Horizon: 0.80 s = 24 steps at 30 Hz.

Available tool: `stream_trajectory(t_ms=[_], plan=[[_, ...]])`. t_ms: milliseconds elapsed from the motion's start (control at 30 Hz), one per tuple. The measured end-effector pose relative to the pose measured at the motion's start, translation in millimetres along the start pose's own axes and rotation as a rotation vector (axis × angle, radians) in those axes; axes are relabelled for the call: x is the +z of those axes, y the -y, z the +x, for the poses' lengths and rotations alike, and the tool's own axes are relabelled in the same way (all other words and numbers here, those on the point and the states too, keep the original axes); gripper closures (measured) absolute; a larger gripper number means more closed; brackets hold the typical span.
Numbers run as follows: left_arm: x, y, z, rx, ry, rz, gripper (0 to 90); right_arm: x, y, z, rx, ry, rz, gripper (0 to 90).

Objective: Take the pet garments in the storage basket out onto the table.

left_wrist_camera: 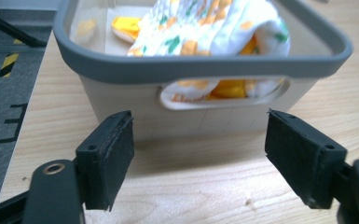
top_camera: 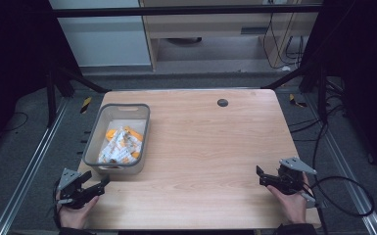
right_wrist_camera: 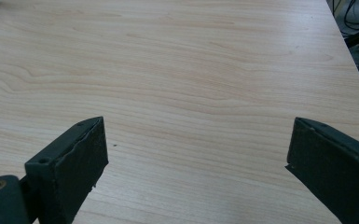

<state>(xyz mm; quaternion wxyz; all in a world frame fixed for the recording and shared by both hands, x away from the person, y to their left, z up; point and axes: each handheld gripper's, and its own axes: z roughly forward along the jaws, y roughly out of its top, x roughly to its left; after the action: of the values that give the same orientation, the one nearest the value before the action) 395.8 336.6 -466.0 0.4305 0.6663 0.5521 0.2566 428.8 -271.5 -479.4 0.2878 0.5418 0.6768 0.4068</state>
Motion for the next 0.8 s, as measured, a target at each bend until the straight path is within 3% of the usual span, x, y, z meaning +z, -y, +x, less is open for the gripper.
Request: stream_trajectory(t_ms=[233,500,800], plan=[[-3.8,-6.2,-1.8,-0.006,0.008,-0.012,26.3,0.4,-0.2,5.3,-0.021,0.009,0.003,11.3],[-13.3,-17.7,-3.7,-0.015,0.009,-0.058,26.2,-2.0,-0.2,8.8,-0.027,0.040,0.014,12.2],[-18.9,-28.2,-6.6,0.001,0.018,-0.083,25.7,0.4,0.9,10.3,-0.027,0.041,0.027,11.5]])
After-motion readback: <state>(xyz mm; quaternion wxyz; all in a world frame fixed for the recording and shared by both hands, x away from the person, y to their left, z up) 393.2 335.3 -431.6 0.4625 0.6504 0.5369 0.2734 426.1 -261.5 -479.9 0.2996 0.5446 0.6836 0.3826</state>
